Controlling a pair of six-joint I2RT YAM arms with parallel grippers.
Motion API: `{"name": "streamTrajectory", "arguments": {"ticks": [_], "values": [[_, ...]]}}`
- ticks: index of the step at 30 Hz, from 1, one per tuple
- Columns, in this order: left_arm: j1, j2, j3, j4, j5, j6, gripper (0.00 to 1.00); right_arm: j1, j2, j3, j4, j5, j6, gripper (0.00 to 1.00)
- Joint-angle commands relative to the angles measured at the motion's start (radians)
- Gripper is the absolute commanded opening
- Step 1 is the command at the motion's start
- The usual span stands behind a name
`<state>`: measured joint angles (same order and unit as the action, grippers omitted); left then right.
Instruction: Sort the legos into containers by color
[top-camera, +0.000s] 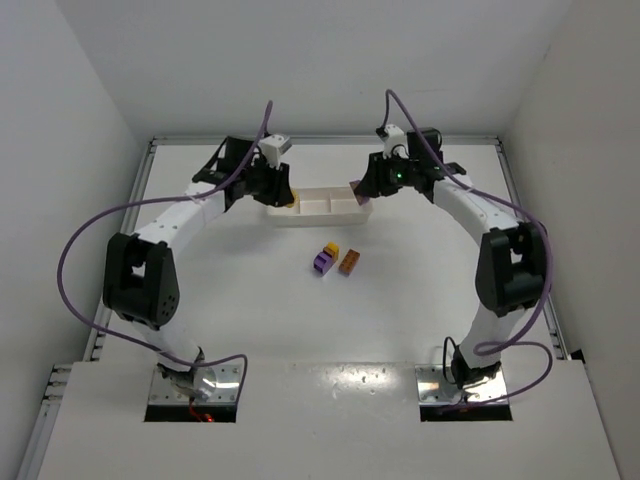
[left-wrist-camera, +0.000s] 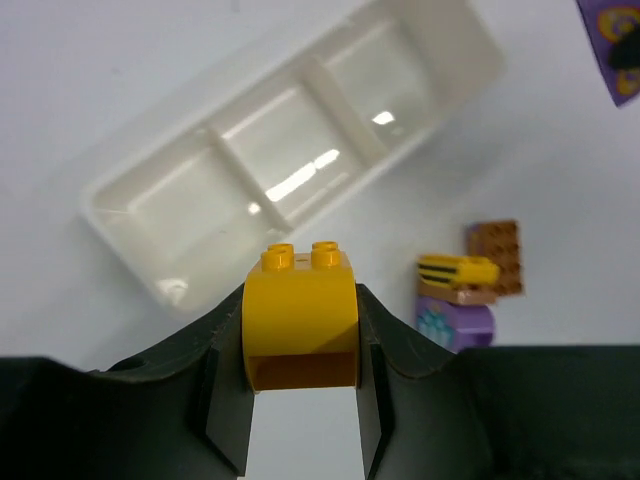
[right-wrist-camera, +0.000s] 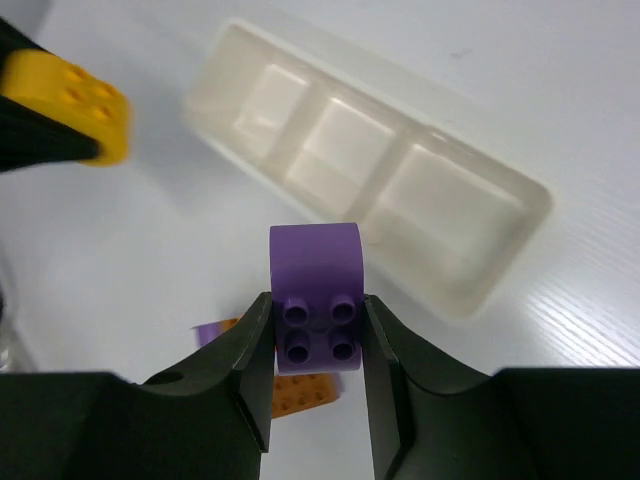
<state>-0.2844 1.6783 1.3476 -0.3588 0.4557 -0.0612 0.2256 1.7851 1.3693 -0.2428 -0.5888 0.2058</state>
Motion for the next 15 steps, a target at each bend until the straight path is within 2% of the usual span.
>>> {"name": "streamTrajectory", "arguments": {"ticks": [1, 7, 15], "values": [[-0.001, 0.062, 0.076, 0.049, -0.268, -0.06, 0.0, 0.02, 0.052, 0.071, -0.022, 0.234, 0.003, 0.08], [-0.01, 0.15, 0.14, 0.049, -0.353, -0.069, 0.0, 0.029, 0.132, 0.096, 0.019, 0.279, 0.003, 0.07], [-0.01, 0.219, 0.163, 0.049, -0.364, -0.069, 0.0, 0.038, 0.224, 0.165, 0.028, 0.27, 0.003, 0.07]]}}
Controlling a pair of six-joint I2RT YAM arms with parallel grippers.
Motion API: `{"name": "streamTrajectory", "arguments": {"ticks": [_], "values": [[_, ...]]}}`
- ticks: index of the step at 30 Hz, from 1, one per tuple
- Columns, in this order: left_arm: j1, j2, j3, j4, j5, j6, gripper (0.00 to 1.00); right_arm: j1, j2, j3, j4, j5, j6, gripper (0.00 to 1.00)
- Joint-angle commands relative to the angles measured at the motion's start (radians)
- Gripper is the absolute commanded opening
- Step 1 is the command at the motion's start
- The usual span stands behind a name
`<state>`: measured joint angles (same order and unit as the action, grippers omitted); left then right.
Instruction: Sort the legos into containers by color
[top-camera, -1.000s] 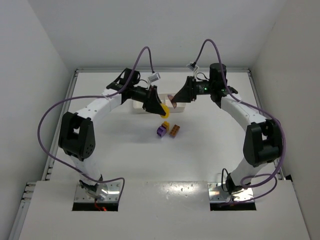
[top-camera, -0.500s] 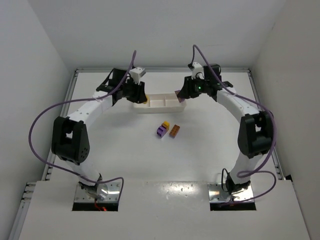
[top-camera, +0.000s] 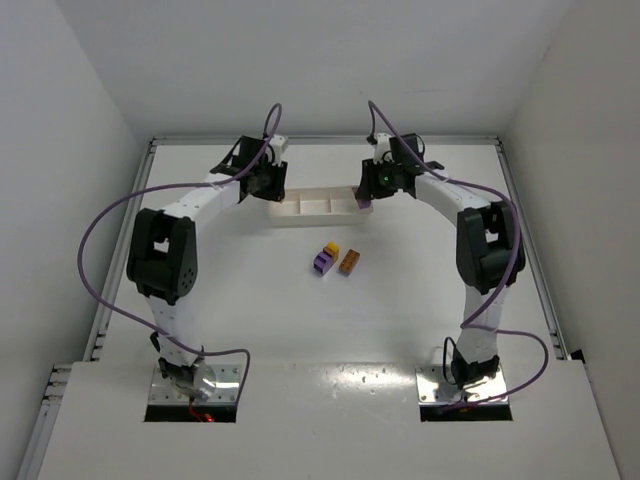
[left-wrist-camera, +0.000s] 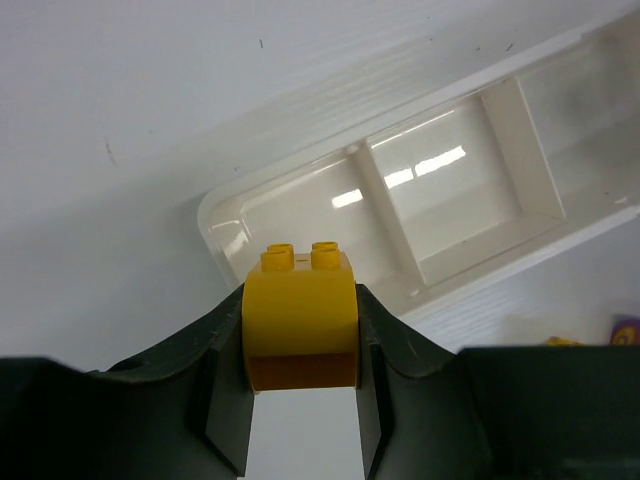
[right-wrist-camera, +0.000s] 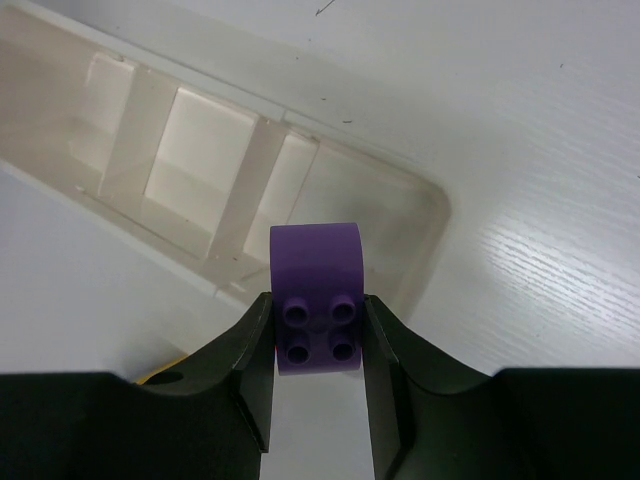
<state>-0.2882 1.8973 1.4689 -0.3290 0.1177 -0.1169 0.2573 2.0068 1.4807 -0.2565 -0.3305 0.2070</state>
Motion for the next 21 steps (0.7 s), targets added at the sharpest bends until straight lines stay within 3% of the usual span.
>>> {"name": "streamTrajectory", "arguments": {"ticks": [1, 7, 9, 15, 19, 21], "values": [[-0.006, 0.009, 0.051, 0.019, -0.026, -0.013, 0.0, 0.007, 0.013, 0.062, 0.042, 0.002, 0.002, 0.07], [-0.006, 0.034, 0.061, 0.019, -0.026, -0.013, 0.0, 0.026, 0.07, 0.125, 0.019, 0.022, -0.009, 0.09], [-0.006, 0.045, 0.071, 0.019, -0.026, -0.013, 0.09, 0.026, 0.083, 0.125, 0.019, 0.031, -0.018, 0.11], [-0.006, 0.092, 0.102, 0.01, -0.006, -0.013, 0.24, 0.026, 0.102, 0.145, 0.01, 0.031, -0.027, 0.22], [-0.006, 0.092, 0.102, 0.01, -0.006, -0.013, 0.49, 0.026, 0.113, 0.145, 0.0, 0.054, -0.027, 0.36], [-0.006, 0.092, 0.102, 0.01, -0.006, -0.013, 0.51, 0.026, 0.113, 0.145, 0.0, 0.077, -0.027, 0.46]]}}
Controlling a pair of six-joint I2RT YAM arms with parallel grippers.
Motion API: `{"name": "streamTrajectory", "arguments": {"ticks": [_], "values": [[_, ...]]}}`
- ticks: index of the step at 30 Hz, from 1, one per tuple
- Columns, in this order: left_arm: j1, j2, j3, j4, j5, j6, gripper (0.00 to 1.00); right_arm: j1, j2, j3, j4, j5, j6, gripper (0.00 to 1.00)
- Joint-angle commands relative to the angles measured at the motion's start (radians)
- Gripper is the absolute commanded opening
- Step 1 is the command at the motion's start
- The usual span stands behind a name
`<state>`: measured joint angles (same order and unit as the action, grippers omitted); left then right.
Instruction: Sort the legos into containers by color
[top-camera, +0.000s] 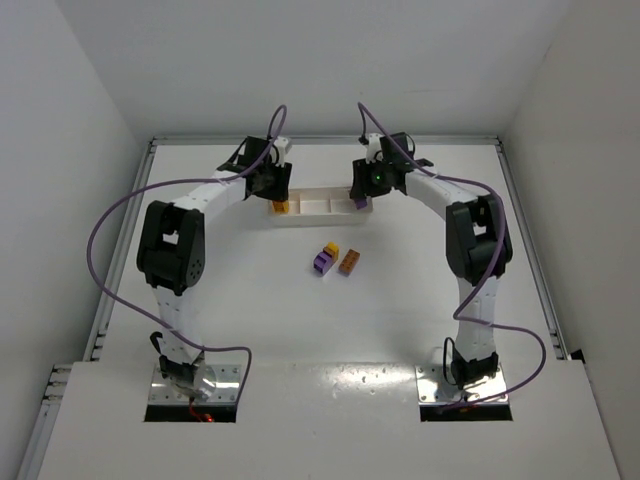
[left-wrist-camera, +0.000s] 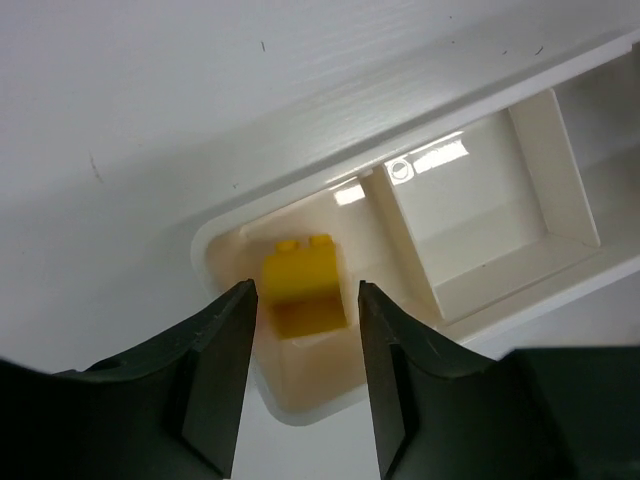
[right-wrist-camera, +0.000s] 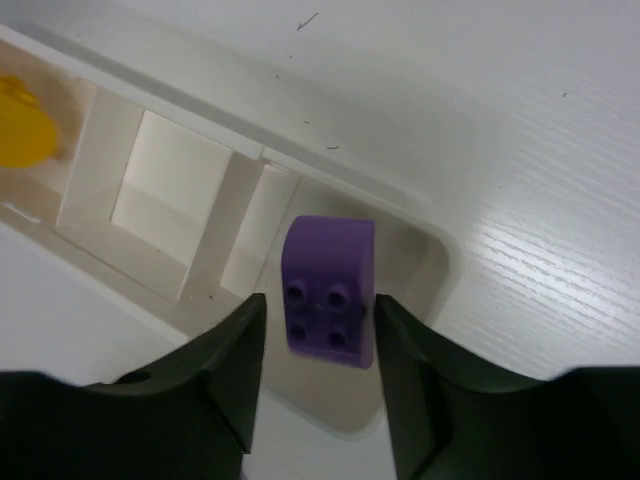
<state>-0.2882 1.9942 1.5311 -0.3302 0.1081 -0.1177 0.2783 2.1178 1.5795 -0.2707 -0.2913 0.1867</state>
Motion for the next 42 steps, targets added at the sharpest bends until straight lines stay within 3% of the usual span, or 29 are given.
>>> {"name": "streamTrajectory", "arguments": {"ticks": [1, 2, 6, 9, 13, 17, 20, 23, 27, 33, 42], "values": [[-0.006, -0.005, 0.04, 0.011, 0.004, -0.013, 0.51, 0.006, 0.002, 0.047, 0.014, 0.053, -0.007, 0.51], [-0.006, -0.005, 0.04, 0.011, 0.014, -0.013, 0.53, 0.006, 0.002, 0.047, 0.014, 0.063, -0.007, 0.58], [-0.006, -0.027, 0.04, 0.011, 0.036, -0.013, 0.59, 0.025, -0.028, 0.037, 0.014, 0.081, 0.003, 0.69], [-0.006, -0.067, 0.014, 0.011, 0.083, -0.013, 0.62, 0.036, -0.094, 0.028, 0.014, 0.024, 0.016, 0.69], [-0.006, -0.233, -0.098, 0.065, 0.195, -0.013, 0.64, 0.054, -0.253, -0.01, 0.005, -0.063, 0.016, 0.69], [-0.006, -0.334, -0.169, 0.065, 0.285, -0.025, 0.64, 0.055, -0.364, -0.087, -0.016, -0.13, -0.085, 0.69], [-0.058, -0.452, -0.308, 0.091, 0.2, -0.082, 0.64, 0.045, -0.478, -0.224, -0.03, -0.131, -0.171, 0.69], [-0.123, -0.587, -0.545, 0.161, 0.139, -0.131, 0.63, 0.021, -0.58, -0.327, -0.051, -0.045, -0.231, 0.69], [-0.28, -0.724, -0.745, 0.264, 0.05, -0.197, 0.63, -0.005, -0.706, -0.44, -0.051, 0.0, -0.266, 0.69], [-0.373, -0.635, -0.767, 0.289, -0.131, -0.217, 0.63, -0.1, -0.782, -0.518, -0.088, -0.019, -0.279, 0.7], [-0.454, -0.48, -0.741, 0.356, -0.166, -0.217, 0.63, -0.177, -0.783, -0.532, -0.079, -0.074, -0.256, 0.7]]}}
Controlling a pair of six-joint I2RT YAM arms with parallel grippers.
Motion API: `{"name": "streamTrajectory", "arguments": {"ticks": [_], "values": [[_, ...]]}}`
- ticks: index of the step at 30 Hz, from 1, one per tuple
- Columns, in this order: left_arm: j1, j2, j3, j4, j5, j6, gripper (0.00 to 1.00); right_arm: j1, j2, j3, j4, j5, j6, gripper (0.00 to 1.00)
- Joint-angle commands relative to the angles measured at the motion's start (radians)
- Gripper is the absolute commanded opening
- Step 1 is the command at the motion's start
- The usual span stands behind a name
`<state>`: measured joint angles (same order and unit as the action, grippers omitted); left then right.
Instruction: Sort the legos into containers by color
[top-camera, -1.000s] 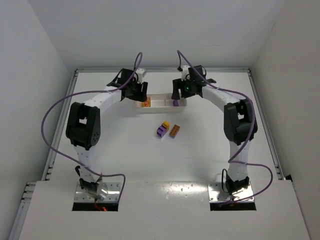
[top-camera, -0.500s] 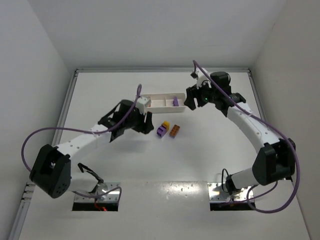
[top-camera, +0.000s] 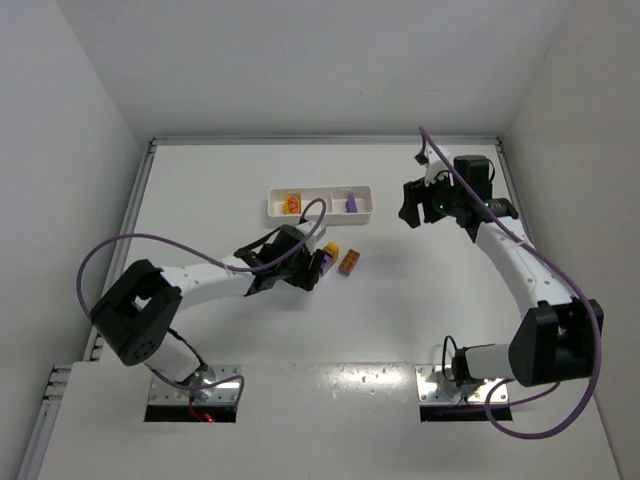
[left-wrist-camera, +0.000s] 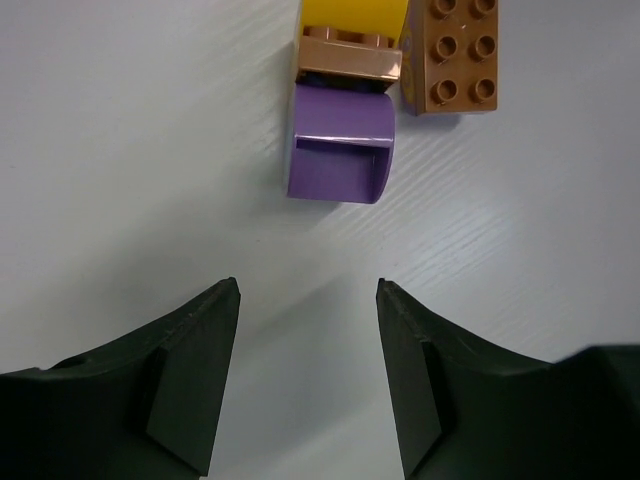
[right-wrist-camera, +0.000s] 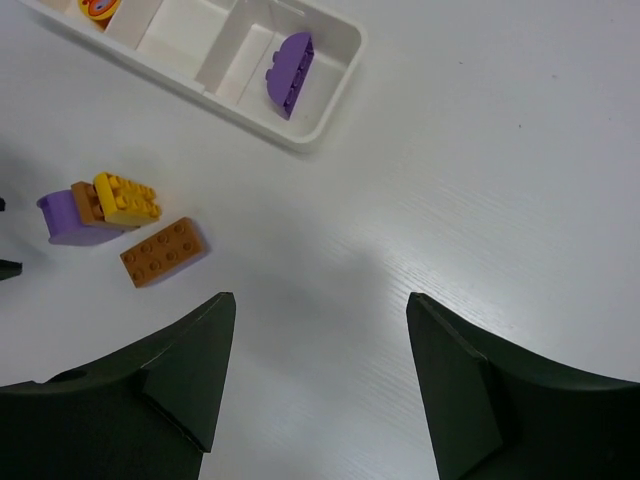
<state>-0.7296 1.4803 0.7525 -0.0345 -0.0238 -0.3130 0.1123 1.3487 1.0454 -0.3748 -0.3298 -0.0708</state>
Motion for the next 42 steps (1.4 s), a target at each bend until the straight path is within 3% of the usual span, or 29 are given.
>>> {"name": "streamTrajectory", "arguments": {"ticks": [1, 22, 26, 27, 29, 30, 33, 34, 36, 38, 42], "values": [[-0.013, 0.044, 0.05, 0.061, -0.034, -0.021, 0.63, -0.011, -0.014, 0.002, 0.025, -0.035, 0.002, 0.7], [-0.031, 0.228, 0.169, 0.148, -0.008, 0.02, 0.63, -0.02, 0.033, 0.011, 0.034, -0.054, 0.002, 0.7], [-0.031, 0.239, 0.188, 0.139, -0.018, 0.029, 0.43, -0.02, 0.033, 0.011, 0.043, -0.064, 0.002, 0.7], [-0.031, 0.239, 0.188, 0.139, -0.007, 0.029, 0.29, -0.02, 0.033, 0.011, 0.043, -0.064, 0.002, 0.7], [-0.022, 0.248, 0.206, 0.113, 0.031, 0.038, 0.13, -0.02, 0.043, 0.002, 0.053, -0.084, 0.002, 0.69], [-0.022, 0.248, 0.221, 0.093, 0.056, 0.067, 0.11, -0.02, 0.043, 0.002, 0.053, -0.097, 0.012, 0.69], [0.031, 0.249, 0.263, -0.013, 0.281, 0.167, 0.11, -0.02, 0.078, 0.002, 0.033, -0.312, 0.012, 0.69], [0.056, 0.238, 0.263, -0.025, 0.462, 0.187, 0.11, -0.02, 0.087, 0.011, 0.033, -0.363, 0.012, 0.69], [0.111, 0.224, 0.263, -0.034, 0.682, 0.219, 0.13, -0.007, 0.11, 0.021, 0.024, -0.47, 0.012, 0.69], [0.182, 0.215, 0.324, -0.131, 0.927, 0.256, 0.13, 0.003, 0.153, 0.03, 0.024, -0.689, 0.012, 0.7], [0.268, 0.229, 0.358, -0.217, 1.12, 0.282, 0.13, 0.003, 0.202, 0.073, 0.001, -0.797, -0.003, 0.7]]}}
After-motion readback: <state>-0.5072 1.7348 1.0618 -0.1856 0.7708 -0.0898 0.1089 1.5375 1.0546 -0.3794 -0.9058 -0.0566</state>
